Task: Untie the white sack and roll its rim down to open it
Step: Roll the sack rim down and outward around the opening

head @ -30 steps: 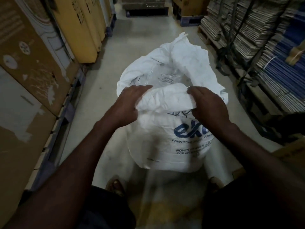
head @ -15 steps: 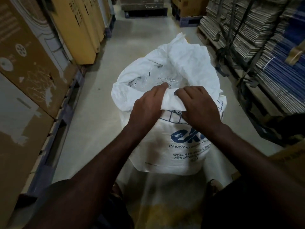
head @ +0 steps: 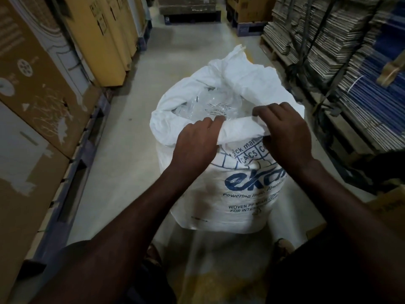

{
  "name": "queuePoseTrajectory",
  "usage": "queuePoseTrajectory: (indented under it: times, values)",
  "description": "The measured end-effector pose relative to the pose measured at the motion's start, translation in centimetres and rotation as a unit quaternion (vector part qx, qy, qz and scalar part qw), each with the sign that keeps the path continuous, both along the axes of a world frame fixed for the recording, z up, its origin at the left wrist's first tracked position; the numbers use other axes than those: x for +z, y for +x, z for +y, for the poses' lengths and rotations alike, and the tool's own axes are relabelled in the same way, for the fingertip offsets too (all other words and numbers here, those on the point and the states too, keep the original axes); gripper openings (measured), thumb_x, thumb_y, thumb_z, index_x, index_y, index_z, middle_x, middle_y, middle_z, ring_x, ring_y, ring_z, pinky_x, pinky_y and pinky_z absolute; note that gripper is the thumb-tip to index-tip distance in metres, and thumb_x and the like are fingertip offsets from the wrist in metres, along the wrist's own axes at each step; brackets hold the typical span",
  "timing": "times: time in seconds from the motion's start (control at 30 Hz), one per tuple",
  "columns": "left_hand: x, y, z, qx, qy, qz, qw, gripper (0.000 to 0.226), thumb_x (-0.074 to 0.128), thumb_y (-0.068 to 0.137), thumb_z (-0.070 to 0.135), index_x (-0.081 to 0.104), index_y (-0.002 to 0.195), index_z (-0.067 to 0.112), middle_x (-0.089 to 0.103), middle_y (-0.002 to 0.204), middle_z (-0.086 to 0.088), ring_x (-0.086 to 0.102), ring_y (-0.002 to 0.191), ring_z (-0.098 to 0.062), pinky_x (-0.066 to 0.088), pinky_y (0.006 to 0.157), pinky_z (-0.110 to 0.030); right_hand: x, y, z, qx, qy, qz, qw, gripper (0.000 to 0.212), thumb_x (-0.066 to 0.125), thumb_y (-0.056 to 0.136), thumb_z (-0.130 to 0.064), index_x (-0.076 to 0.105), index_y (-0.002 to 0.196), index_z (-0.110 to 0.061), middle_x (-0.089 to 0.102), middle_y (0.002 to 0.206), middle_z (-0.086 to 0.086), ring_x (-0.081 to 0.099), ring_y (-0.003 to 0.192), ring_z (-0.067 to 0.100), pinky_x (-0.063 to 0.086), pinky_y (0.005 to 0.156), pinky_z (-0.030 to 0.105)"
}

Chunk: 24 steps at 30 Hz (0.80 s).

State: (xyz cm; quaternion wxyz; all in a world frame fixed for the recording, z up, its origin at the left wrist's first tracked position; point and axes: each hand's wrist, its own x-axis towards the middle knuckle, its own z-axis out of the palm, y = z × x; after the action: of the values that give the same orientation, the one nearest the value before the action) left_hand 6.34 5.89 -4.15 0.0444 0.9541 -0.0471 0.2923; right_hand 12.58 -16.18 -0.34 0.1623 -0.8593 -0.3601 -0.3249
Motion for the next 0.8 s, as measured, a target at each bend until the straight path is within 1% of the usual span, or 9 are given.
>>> queuePoseTrajectory:
  times: [0.1,0.23,0.33,0.4,0.47,0.53,0.6,0.7,0.8]
  values:
    - [0.0,0.0,0.2,-0.007,-0.029,-0.006,1.0,0.046,0.059,0.096,0.02,0.056,0.142,0.017,0.062,0.097,-0.006,0.063,0.081,-0.034,0.049,0.068,-0.049,-0.2,-0.1,0.3,0.006,-0.013,0.051,0.999,0.064,0.064,0.069,0.0,0.063,0.132,-0.012,0.062,0.105,0.014,0.055,0.092,0.035,0.046,0.076,0.044]
    - [-0.3,-1.0,1.3,-0.043,-0.083,0.117,0.989,0.089,0.051,0.097,0.077,0.024,0.167,0.028,0.05,0.125,-0.002,0.053,0.116,-0.024,0.041,0.102,-0.046,-0.7,-0.7,0.1,0.057,-0.094,0.119,0.987,0.085,0.06,0.087,-0.056,0.036,0.161,-0.024,0.047,0.118,0.008,0.05,0.113,0.025,0.038,0.102,0.049]
    - [0.0,-1.4,2.2,-0.076,-0.122,0.225,0.964,0.099,0.043,0.094,0.084,0.001,0.171,0.038,0.036,0.126,0.005,0.042,0.125,-0.02,0.027,0.114,-0.044,-1.0,-0.6,-0.4,0.068,-0.129,0.142,0.979,0.086,0.048,0.093,-0.073,0.031,0.163,-0.028,0.044,0.123,0.004,0.047,0.119,0.022,0.034,0.109,0.05]
    - [0.1,-1.4,2.7,-0.094,-0.126,0.235,0.959,0.092,0.043,0.096,0.075,0.003,0.17,0.039,0.034,0.124,0.006,0.04,0.124,-0.02,0.025,0.114,-0.044,-1.0,-0.2,-0.9,0.075,-0.137,0.134,0.979,0.072,0.053,0.096,-0.065,0.042,0.156,-0.027,0.046,0.122,0.004,0.049,0.115,0.024,0.034,0.107,0.05]
    - [0.1,-1.2,3.0,-0.118,-0.117,0.203,0.965,0.08,0.058,0.096,0.052,0.024,0.166,0.035,0.04,0.123,0.006,0.045,0.121,-0.021,0.032,0.11,-0.044,-0.9,0.4,-1.1,0.081,-0.126,0.094,0.984,0.047,0.064,0.097,-0.043,0.057,0.141,-0.025,0.05,0.116,0.004,0.052,0.107,0.027,0.035,0.103,0.05]
    - [0.2,-1.0,2.8,-0.13,-0.088,0.134,0.979,0.055,0.07,0.091,0.03,0.053,0.143,0.028,0.056,0.114,0.005,0.059,0.107,-0.026,0.045,0.093,-0.045,-0.8,0.6,-0.9,0.067,-0.109,0.046,0.991,0.035,0.073,0.089,-0.019,0.064,0.123,-0.022,0.055,0.107,0.005,0.054,0.099,0.031,0.038,0.098,0.051]
    - [0.7,-0.9,2.2,-0.098,-0.052,0.058,0.992,0.03,0.072,0.084,0.022,0.061,0.112,0.021,0.061,0.093,0.002,0.063,0.087,-0.032,0.048,0.073,-0.045,-0.8,0.3,-0.4,0.044,-0.102,0.021,0.994,0.037,0.075,0.078,-0.006,0.061,0.11,-0.02,0.054,0.098,0.004,0.053,0.092,0.032,0.039,0.096,0.05]
    - [1.3,-1.1,0.6,-0.065,-0.021,0.004,0.998,0.027,0.073,0.078,0.015,0.06,0.102,0.017,0.059,0.089,-0.004,0.06,0.077,-0.035,0.044,0.061,-0.042,-0.9,-0.3,0.5,0.042,-0.076,0.005,0.996,0.031,0.071,0.072,-0.003,0.056,0.096,-0.016,0.053,0.096,0.008,0.053,0.092,0.033,0.04,0.105,0.052]
    - [0.9,-1.3,-0.5,-0.055,-0.022,-0.01,0.998,0.04,0.071,0.076,0.008,0.063,0.114,0.013,0.065,0.113,-0.008,0.063,0.091,-0.034,0.05,0.065,-0.043,-1.1,-1.2,1.4,0.079,-0.074,0.011,0.994,0.023,0.068,0.074,-0.005,0.061,0.095,-0.011,0.06,0.105,0.012,0.058,0.097,0.034,0.045,0.101,0.046]
